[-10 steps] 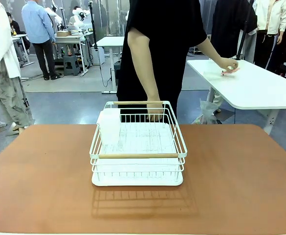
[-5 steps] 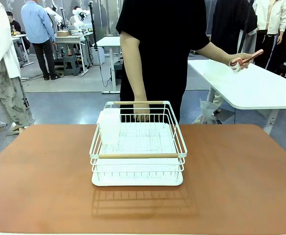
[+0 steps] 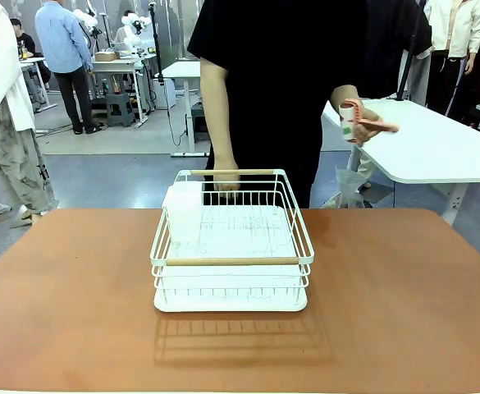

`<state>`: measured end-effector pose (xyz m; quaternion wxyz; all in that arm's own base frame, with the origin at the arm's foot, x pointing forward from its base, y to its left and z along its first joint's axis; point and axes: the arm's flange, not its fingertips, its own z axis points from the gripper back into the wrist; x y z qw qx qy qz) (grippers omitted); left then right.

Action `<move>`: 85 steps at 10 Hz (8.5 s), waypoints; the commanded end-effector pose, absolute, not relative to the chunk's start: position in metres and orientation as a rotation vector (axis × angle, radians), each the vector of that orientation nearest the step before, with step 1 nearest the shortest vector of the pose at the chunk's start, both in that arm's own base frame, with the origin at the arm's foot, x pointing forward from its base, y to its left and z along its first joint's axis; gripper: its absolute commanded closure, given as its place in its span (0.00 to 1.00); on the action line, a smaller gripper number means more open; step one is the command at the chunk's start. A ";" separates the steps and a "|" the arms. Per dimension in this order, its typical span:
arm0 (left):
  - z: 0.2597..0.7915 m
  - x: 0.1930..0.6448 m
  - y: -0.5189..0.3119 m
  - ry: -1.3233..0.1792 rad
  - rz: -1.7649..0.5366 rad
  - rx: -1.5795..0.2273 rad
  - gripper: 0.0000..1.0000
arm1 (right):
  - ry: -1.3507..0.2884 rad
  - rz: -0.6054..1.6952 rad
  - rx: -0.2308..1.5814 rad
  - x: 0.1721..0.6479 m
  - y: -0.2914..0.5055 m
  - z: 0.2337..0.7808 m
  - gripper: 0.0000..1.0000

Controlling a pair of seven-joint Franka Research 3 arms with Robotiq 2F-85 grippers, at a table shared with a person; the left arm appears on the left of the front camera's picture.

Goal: Clean the table.
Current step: Pick up the Lint Roller when the human hands it over, then clean the table with the Lint Roller when the human lifts the Dish drying rack.

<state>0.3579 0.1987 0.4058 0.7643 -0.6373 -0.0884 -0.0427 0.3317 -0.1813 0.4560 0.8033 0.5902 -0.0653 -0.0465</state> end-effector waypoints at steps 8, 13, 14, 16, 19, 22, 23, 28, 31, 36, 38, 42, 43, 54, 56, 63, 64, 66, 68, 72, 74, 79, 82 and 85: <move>0.406 0.356 0.200 -0.193 -0.093 -1.387 0.00 | -0.145 -0.088 1.270 0.331 -0.182 0.457 0.00; 0.406 0.356 0.200 -0.193 -0.093 -1.387 0.00 | -0.185 -0.379 1.197 0.330 -0.124 0.483 0.00; 0.406 0.356 0.200 -0.193 -0.093 -1.387 0.00 | -0.202 -0.468 1.141 0.331 -0.099 0.492 0.00; 0.406 0.356 0.200 -0.193 -0.093 -1.387 0.00 | -0.227 -0.573 1.120 0.334 -0.075 0.506 0.00; 0.406 0.356 0.200 -0.193 -0.093 -1.387 0.00 | -0.320 -0.634 1.057 0.337 -0.047 0.511 0.00; 0.406 0.356 0.200 -0.193 -0.093 -1.387 0.00 | -0.428 -0.682 1.043 0.355 -0.030 0.506 0.00; 0.406 0.356 0.200 -0.193 -0.093 -1.387 0.00 | -0.425 -0.683 1.045 0.360 -0.028 0.504 0.00; 0.406 0.356 0.200 -0.193 -0.093 -1.387 0.00 | -0.455 -0.688 1.048 0.373 -0.018 0.494 0.00; 0.406 0.356 0.200 -0.193 -0.093 -1.387 0.00 | -0.480 -0.696 1.042 0.375 -0.016 0.491 0.00; 0.406 0.356 0.200 -0.193 -0.093 -1.387 0.00 | -0.489 -0.714 1.023 0.384 -0.015 0.483 0.00; 0.406 0.356 0.200 -0.193 -0.093 -1.387 0.00 | -0.493 -0.713 1.014 0.383 -0.016 0.484 0.41; 0.406 0.356 0.200 -0.193 -0.093 -1.387 0.00 | -0.487 -0.718 1.006 0.386 -0.018 0.481 1.00; 0.406 0.356 0.200 -0.193 -0.093 -1.387 0.00 | -0.487 -0.719 1.004 0.387 -0.019 0.481 0.86; 0.406 0.356 0.200 -0.193 -0.093 -1.387 0.00 | -0.464 -0.739 1.000 0.387 -0.027 0.485 0.91; 0.406 0.356 0.200 -0.193 -0.093 -1.387 0.00 | -0.464 -0.739 1.000 0.387 -0.027 0.485 0.91; 0.406 0.356 0.200 -0.193 -0.093 -1.387 0.00 | -0.464 -0.739 1.000 0.387 -0.027 0.485 0.91; 0.406 0.356 0.200 -0.193 -0.093 -1.387 0.00 | -0.464 -0.739 1.000 0.387 -0.027 0.485 0.91; 0.406 0.356 0.200 -0.193 -0.093 -1.387 0.00 | -0.464 -0.739 1.000 0.387 -0.027 0.485 0.91; 0.406 0.356 0.200 -0.193 -0.093 -1.387 0.00 | -0.464 -0.739 1.000 0.387 -0.027 0.485 0.91; 0.406 0.356 0.200 -0.193 -0.093 -1.387 0.00 | -0.464 -0.739 1.000 0.387 -0.027 0.485 0.91; 0.406 0.356 0.200 -0.193 -0.093 -1.387 0.00 | -0.464 -0.739 1.000 0.387 -0.027 0.485 0.91; 0.406 0.356 0.200 -0.193 -0.093 -1.387 0.00 | -0.464 -0.739 1.000 0.387 -0.027 0.485 0.91; 0.406 0.356 0.200 -0.193 -0.093 -1.387 0.00 | -0.464 -0.739 1.000 0.387 -0.027 0.485 0.91; 0.406 0.356 0.200 -0.193 -0.093 -1.387 0.00 | -0.464 -0.739 1.000 0.387 -0.027 0.485 0.91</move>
